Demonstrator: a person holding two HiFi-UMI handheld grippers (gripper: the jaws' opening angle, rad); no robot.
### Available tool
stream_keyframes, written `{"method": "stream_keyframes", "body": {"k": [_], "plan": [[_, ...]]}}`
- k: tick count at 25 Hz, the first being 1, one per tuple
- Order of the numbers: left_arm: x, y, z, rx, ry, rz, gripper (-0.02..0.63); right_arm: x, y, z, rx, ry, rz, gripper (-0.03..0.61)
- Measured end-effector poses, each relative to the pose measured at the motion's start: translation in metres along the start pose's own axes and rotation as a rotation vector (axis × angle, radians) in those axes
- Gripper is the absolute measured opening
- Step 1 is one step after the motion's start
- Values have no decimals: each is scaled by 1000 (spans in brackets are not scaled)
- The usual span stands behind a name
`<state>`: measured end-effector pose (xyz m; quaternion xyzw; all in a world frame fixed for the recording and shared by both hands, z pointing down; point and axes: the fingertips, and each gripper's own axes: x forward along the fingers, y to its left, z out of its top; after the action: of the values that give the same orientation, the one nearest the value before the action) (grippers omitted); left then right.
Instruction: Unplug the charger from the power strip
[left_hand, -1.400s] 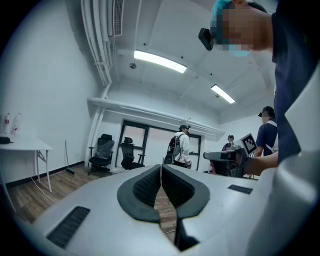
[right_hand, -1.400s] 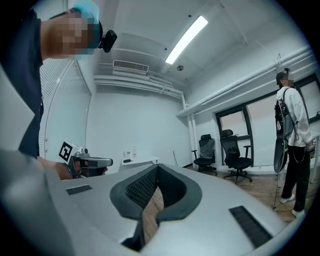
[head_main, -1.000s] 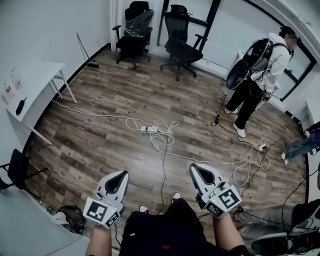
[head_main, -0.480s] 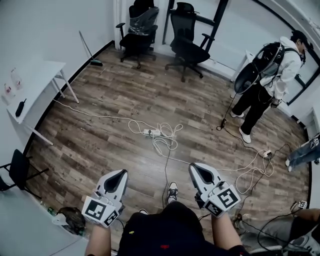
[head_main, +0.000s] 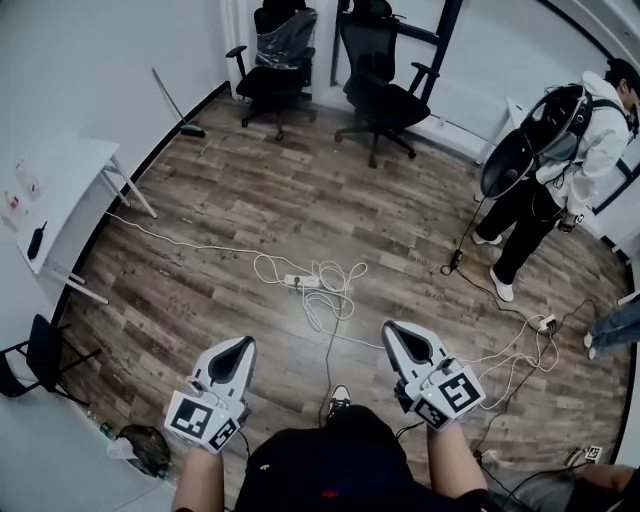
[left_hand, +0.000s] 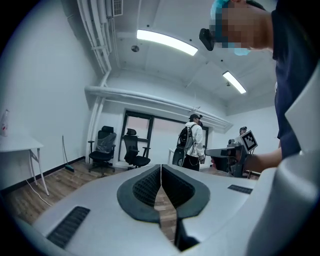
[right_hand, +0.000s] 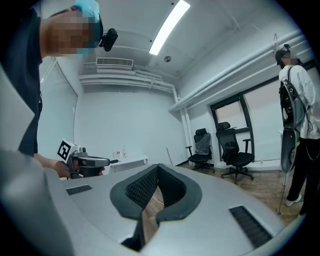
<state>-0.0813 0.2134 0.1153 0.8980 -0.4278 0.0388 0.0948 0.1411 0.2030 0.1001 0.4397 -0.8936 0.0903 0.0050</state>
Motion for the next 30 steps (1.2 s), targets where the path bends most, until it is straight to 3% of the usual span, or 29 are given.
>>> {"method": "stream_keyframes", "body": {"k": [8,16,23,30], "plan": [[107,-3,14,5,9,49,25,23,-113,4,11,38,47,18],[161,24,14,-1,44,42,25,66,-156,2,29,51,54,18],[203,98,8,-14,48,-3,25,130,-169,1,32,68,-17,18],[231,197,17,31,89,-45,25,231,-171,9,22,66,-59,18]]}}
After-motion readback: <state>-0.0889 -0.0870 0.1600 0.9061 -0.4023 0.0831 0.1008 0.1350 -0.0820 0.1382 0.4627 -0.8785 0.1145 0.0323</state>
